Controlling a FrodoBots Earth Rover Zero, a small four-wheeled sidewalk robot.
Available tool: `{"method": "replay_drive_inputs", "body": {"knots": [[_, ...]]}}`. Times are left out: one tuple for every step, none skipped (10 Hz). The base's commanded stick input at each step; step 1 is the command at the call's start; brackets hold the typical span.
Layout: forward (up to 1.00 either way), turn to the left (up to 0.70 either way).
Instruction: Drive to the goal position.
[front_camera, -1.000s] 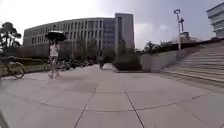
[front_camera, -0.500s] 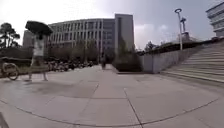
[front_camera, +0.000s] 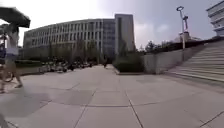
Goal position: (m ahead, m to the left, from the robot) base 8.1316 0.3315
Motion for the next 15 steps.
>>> {"method": "replay_drive_inputs", "body": {"knots": [[0.6, 0.02], [0.6, 0.02], [0.6, 0.02], [0.6, 0.02], [0.6, 0.02], [0.6, 0.02], [0.6, 0.02], [0.6, 0.02], [0.6, 0.02], [0.6, 0.02], [0.6, 0.02], [0.6, 0.02], [0.6, 0.02], [0.6, 0.02], [0.6, 0.02]]}}
